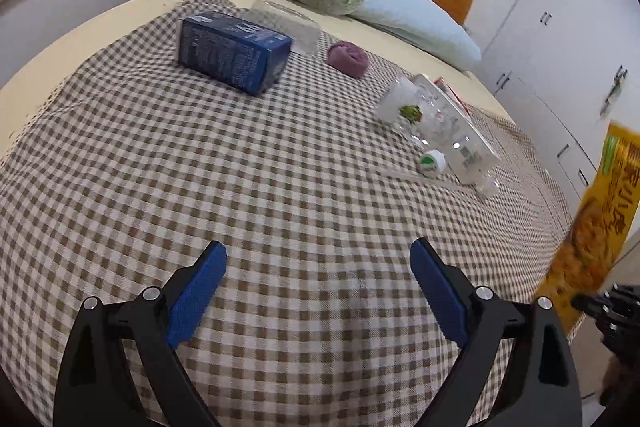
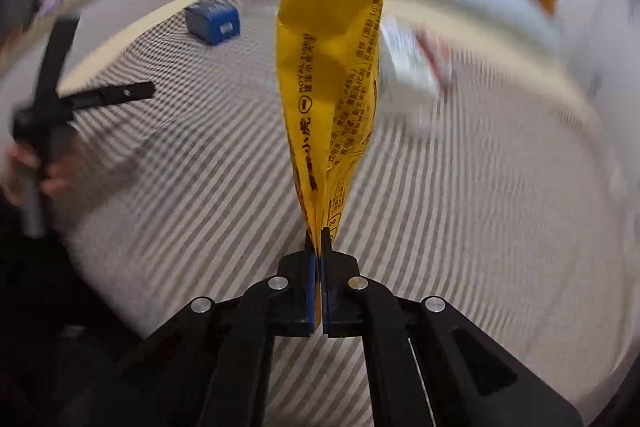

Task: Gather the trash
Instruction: 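Grasp the yellow snack bag with the right tool and lift it, then grasp clear plastic wrapper by the milk carton with the left tool while the right tool holds the yellow bag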

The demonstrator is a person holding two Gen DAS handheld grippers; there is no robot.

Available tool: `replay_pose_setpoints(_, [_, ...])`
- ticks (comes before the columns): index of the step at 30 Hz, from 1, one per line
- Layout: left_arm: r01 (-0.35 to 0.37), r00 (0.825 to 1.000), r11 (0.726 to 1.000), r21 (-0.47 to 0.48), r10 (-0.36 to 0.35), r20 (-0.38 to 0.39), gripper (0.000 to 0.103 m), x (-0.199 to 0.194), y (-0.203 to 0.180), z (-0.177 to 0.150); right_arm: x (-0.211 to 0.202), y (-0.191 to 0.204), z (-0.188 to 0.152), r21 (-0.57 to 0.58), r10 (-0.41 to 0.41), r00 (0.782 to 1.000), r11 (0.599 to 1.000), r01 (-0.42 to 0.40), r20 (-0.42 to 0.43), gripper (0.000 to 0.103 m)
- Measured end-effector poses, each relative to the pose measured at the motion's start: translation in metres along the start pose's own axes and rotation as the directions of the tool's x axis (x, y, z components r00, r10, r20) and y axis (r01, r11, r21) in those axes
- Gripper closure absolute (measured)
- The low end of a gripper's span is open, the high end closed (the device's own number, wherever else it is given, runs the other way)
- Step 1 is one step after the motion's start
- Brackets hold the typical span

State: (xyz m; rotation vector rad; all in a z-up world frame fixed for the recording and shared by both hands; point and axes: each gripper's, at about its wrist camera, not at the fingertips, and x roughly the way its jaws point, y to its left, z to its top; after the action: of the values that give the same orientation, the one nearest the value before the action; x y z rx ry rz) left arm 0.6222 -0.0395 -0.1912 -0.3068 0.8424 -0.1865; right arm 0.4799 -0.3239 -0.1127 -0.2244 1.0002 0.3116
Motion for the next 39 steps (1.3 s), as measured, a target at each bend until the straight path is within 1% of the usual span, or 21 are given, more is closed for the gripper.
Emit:
replay_pose_setpoints(2, [-0.003, 1.0, 1.0, 0.018, 0.003, -0.008, 0.013, 0.002, -0.006, -0.003, 0.001, -0.024, -0.001, 0.132, 0.045, 0.995, 0.991, -0.032, -0.092, 0.101])
replay_pose_setpoints(4, [-0.006, 1.0, 0.999, 0.032, 0.006, -0.014, 0.013, 0.004, -0.01, -0.004, 0.006, -0.038, -0.001, 0.227, 0.105, 0.989, 0.971, -0.078, -0.109, 0.101])
replay_pose_setpoints(7, [-0.013, 1.0, 0.998, 0.055, 0.015, -0.026, 0.013, 0.008, -0.017, -0.007, 0.022, -0.039, -0.006, 0.252, 0.03, 0.995, 0.968, -0.004, -0.099, 0.099])
replay_pose_setpoints(8, [-0.016, 0.999, 0.998, 0.063, 0.018, -0.03, 0.013, 0.009, -0.019, -0.009, 0.028, -0.039, -0.005, 0.268, 0.022, 0.997, 0.963, 0.0, -0.079, 0.094])
replay_pose_setpoints(9, [-0.019, 0.999, 0.997, 0.071, 0.021, -0.034, 0.013, 0.01, -0.02, -0.01, 0.036, -0.034, -0.002, 0.284, 0.002, 0.998, 0.959, 0.018, -0.07, 0.084])
replay_pose_setpoints(12, [-0.018, 0.999, 0.996, 0.086, 0.021, -0.041, 0.013, 0.011, -0.022, -0.011, 0.058, -0.038, -0.005, 0.335, -0.082, 0.995, 0.938, 0.094, -0.049, 0.075])
replay_pose_setpoints(15, [-0.026, 0.999, 0.996, 0.085, 0.029, -0.037, 0.013, 0.012, -0.02, -0.009, 0.068, -0.047, -0.006, 0.445, -0.111, 0.993, 0.892, 0.08, 0.043, 0.077])
replay_pose_setpoints(17, [-0.023, 0.999, 0.997, 0.07, 0.025, -0.041, 0.013, 0.012, -0.017, -0.008, 0.071, -0.048, -0.01, 0.473, -0.122, 0.99, 0.878, 0.072, 0.075, 0.088])
replay_pose_setpoints(20, [-0.019, 0.999, 0.998, 0.058, 0.022, -0.047, 0.013, 0.012, -0.015, -0.007, 0.07, -0.053, -0.016, 0.505, -0.149, 0.982, 0.86, 0.071, 0.115, 0.088])
replay_pose_setpoints(22, [-0.027, 0.999, 0.997, 0.067, 0.03, -0.043, 0.013, 0.012, -0.015, -0.007, 0.07, -0.055, -0.012, 0.514, -0.211, 0.966, 0.851, 0.108, 0.146, 0.084])
replay_pose_setpoints(24, [-0.031, 0.999, 0.997, 0.071, 0.034, -0.042, 0.013, 0.012, -0.015, -0.008, 0.069, -0.058, -0.008, 0.507, -0.259, 0.946, 0.852, 0.13, 0.193, 0.084])
replay_pose_setpoints(25, [-0.034, 0.998, 0.997, 0.073, 0.037, -0.043, 0.013, 0.012, -0.015, -0.008, 0.072, -0.06, -0.01, 0.498, -0.282, 0.938, 0.854, 0.15, 0.201, 0.087])
replay_pose_setpoints(26, [-0.037, 0.998, 0.996, 0.076, 0.04, -0.043, 0.013, 0.012, -0.015, -0.008, 0.074, -0.064, -0.014, 0.496, -0.297, 0.931, 0.853, 0.16, 0.211, 0.102])
replay_pose_setpoints(28, [-0.05, 0.998, 0.995, 0.084, 0.053, -0.034, 0.013, 0.012, -0.016, -0.009, 0.075, -0.065, -0.015, 0.493, -0.364, 0.907, 0.842, 0.222, 0.214, 0.102])
replay_pose_setpoints(30, [-0.05, 0.998, 0.995, 0.082, 0.052, -0.02, 0.013, 0.01, -0.017, -0.009, 0.079, -0.083, -0.016, 0.485, -0.442, 0.873, 0.821, 0.301, 0.206, 0.102])
replay_pose_setpoints(31, [-0.043, 0.999, 0.996, 0.08, 0.044, -0.017, 0.013, 0.009, -0.017, -0.009, 0.076, -0.091, -0.02, 0.484, -0.498, 0.845, 0.799, 0.357, 0.198, 0.102])
replay_pose_setpoints(34, [-0.041, 0.999, 0.994, 0.101, 0.04, 0.019, 0.013, 0.003, -0.024, -0.011, 0.079, -0.132, -0.034, 0.494, -0.582, 0.802, 0.741, 0.455, 0.134, 0.102])
replay_pose_setpoints(35, [-0.048, 0.998, 0.992, 0.12, 0.043, 0.045, 0.013, 0.001, -0.029, -0.012, 0.085, -0.149, -0.041, 0.487, -0.585, 0.805, 0.734, 0.473, 0.101, 0.102])
replay_pose_setpoints(37, [-0.038, 0.995, 0.981, 0.192, 0.02, 0.096, 0.013, -0.003, -0.049, -0.016, 0.085, -0.175, -0.053, 0.536, -0.555, 0.826, 0.729, 0.426, 0.097, 0.102])
replay_pose_setpoints(38, [-0.024, 0.995, 0.977, 0.211, 0.002, 0.104, 0.013, -0.004, -0.056, -0.017, 0.08, -0.182, -0.056, 0.536, -0.564, 0.819, 0.726, 0.431, 0.106, 0.102])
replay_pose_setpoints(39, [0.012, 0.994, 0.976, 0.218, -0.036, 0.107, 0.013, -0.005, -0.07, -0.017, 0.076, -0.184, -0.056, 0.507, -0.606, 0.788, 0.716, 0.479, 0.11, 0.102])
